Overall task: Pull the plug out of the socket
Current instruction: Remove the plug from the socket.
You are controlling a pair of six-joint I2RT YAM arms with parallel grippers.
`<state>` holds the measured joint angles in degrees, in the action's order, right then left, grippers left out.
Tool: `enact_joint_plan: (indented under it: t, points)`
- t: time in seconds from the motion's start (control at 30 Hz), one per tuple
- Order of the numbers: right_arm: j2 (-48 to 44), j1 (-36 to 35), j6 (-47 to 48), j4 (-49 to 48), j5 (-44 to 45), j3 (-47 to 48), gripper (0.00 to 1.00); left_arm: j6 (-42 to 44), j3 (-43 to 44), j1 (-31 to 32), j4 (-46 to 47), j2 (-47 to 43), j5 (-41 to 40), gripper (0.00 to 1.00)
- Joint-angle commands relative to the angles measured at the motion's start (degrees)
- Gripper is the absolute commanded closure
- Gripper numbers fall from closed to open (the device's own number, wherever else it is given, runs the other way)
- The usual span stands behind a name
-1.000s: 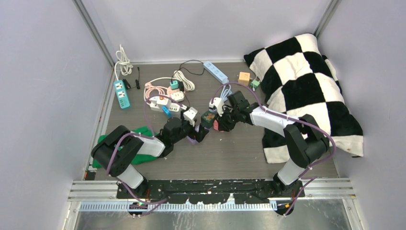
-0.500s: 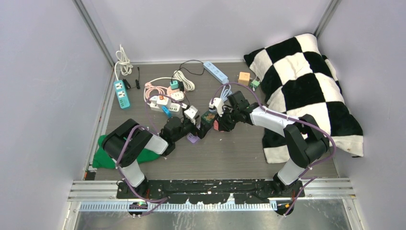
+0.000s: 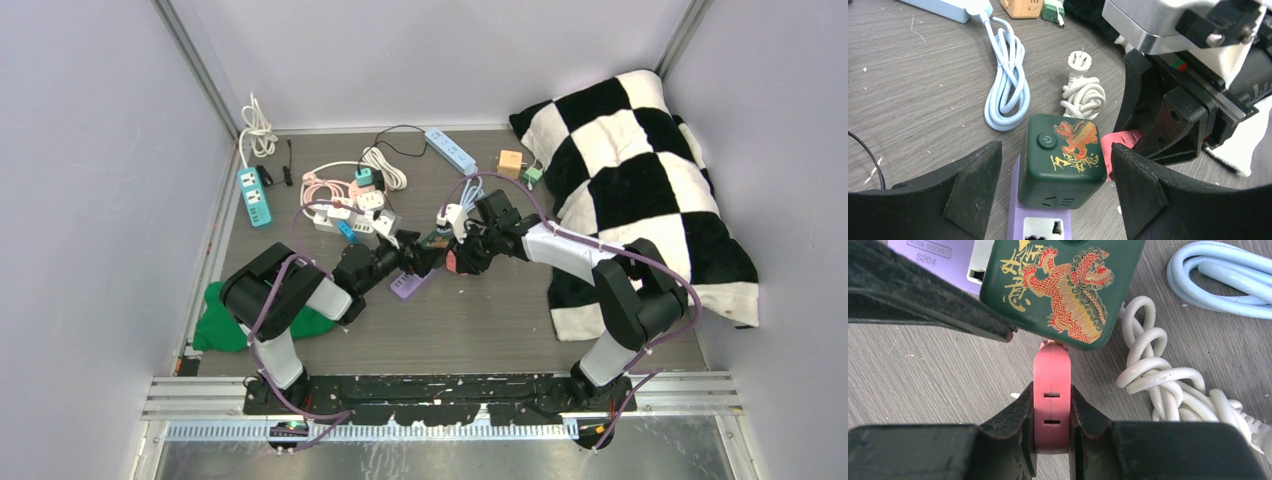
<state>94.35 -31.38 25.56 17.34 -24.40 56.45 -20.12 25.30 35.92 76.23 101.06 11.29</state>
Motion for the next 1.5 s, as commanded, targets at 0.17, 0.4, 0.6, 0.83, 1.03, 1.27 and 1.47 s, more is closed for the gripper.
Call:
enact_joint_plan:
  t: [0.17, 0.4, 0.6, 0.83, 1.03, 1.27, 1.47]
  points:
    - [-0.7, 0.1, -0.6, 0.9, -0.6, 0.7, 0.99, -6.3, 1.7, -0.3, 1.7, 1.0, -4.8, 0.30]
    - [-0.7, 0.1, -0.7, 1.0, -0.3, 0.8, 0.99, -5.6, 3.2, -0.4, -3.1, 0.9, -3.7, 0.32]
    - [-0.7, 0.1, -0.7, 1.3, -0.3, 0.9, 0.99, -2.9, 3.1, -0.4, -9.2, 0.4, -3.0, 0.40]
    - [-0.5, 0.1, 0.2, 2.8, -0.2, 1.4, 0.99, 1.6, 1.3, -0.3, -14.1, -0.1, -2.3, 0.51]
    - [-0.9, -1.6, 2.9, 5.2, 2.1, 0.9, 0.99, 2.1, -1.2, -0.4, -14.1, 0.2, -1.1, 0.58]
    - [-1.2, -4.2, 1.5, 5.4, 6.3, -0.2, 0.99, 1.4, -2.0, -0.3, -14.1, 1.5, 0.4, 0.64]
    - [-1.8, -7.8, -6.3, 3.2, 6.0, -1.0, 0.99, 0.2, -2.5, -0.3, -10.1, 4.7, 1.3, 0.74]
